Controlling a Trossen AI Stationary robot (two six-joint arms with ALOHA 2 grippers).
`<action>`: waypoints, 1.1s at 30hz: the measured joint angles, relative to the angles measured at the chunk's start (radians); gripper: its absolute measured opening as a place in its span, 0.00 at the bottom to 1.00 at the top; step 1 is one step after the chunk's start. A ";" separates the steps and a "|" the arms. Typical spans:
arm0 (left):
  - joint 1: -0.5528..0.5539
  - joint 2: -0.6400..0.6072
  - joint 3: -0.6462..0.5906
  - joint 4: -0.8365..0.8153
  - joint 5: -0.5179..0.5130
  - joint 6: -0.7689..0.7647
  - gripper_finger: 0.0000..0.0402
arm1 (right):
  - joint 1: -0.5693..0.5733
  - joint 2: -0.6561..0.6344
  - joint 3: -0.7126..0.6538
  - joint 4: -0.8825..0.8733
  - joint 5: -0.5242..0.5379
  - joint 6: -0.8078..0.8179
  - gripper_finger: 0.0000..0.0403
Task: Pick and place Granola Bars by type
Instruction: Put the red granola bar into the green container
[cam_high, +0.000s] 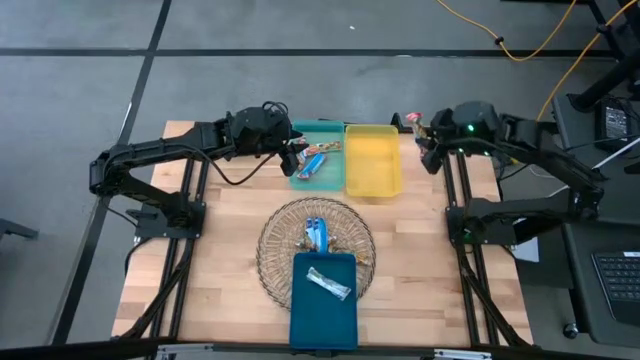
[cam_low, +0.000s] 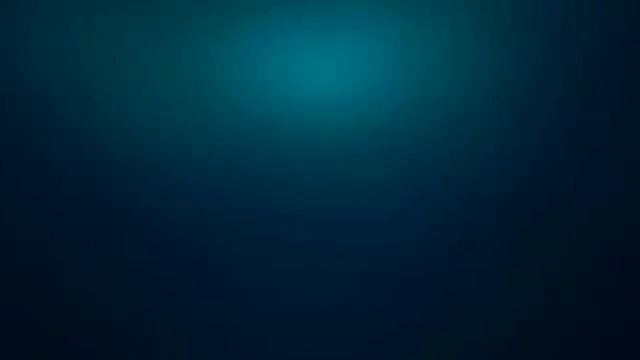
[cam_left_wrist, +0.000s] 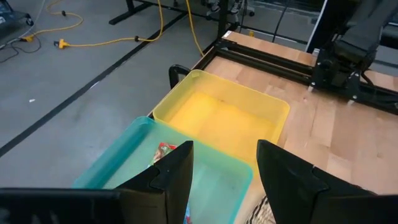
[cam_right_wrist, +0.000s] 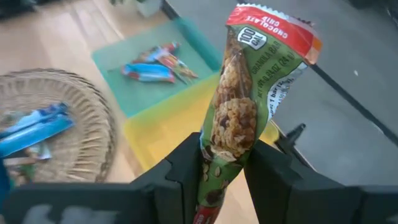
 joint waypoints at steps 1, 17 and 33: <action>0.000 0.000 0.000 0.000 0.000 0.000 0.42 | -0.025 0.013 0.000 0.001 -0.014 -0.021 0.29; 0.000 0.000 0.000 0.000 -0.021 -0.015 0.42 | -0.301 0.351 0.000 0.165 -0.241 -0.241 0.29; 0.000 0.000 0.000 0.000 -0.022 0.023 0.42 | -0.325 0.664 -0.001 0.188 -0.269 -0.244 0.29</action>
